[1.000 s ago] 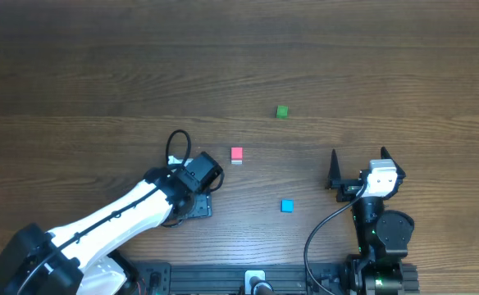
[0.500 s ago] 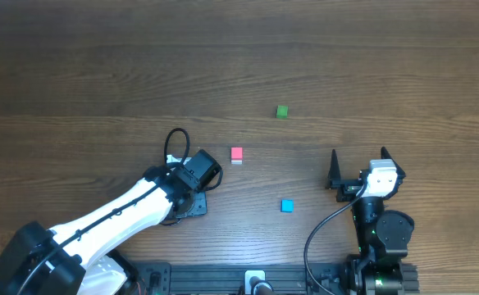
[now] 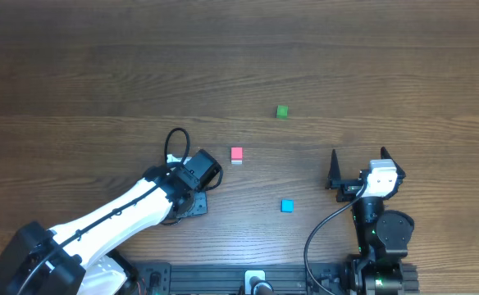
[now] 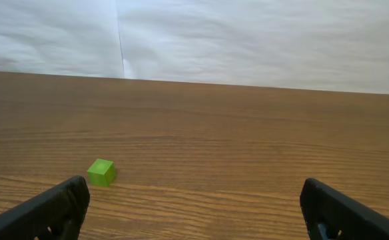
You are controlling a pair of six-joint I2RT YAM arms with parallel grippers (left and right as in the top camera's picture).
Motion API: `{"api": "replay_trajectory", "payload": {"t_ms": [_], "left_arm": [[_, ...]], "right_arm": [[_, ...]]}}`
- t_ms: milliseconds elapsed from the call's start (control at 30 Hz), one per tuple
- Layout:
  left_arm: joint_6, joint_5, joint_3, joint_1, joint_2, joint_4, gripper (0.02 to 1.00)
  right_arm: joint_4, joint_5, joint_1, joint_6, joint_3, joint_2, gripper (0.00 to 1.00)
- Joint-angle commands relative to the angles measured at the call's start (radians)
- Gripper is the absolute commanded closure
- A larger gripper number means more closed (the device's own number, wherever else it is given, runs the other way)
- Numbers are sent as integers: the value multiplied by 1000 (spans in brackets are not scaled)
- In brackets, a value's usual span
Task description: Stack Cubes
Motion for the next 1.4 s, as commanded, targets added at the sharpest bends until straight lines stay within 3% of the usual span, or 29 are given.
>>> {"api": "replay_trajectory", "payload": {"t_ms": [33,233,400,667,900,1400], "left_arm": [[8,14,-11,6,7,14,733],[0,72,22,6,3,2,864],[0,68,160,7,4,-91,941],[4,42,502,55,78,-295,978],[83,21,924,58,345,-466,980],[79,43,946,-8,505,-428,978]], "right_arm": [[-2,-15,-8,3,-5,-4,7],[-2,-15,-8,3,-5,-4,7],[-2,-15,-8,3,-5,-4,9],[-2,-15,-8,3,-5,-4,7],[-2,-15,-8,3,-5,-4,7],[-2,-15,-8,3,-5,-4,9]]}}
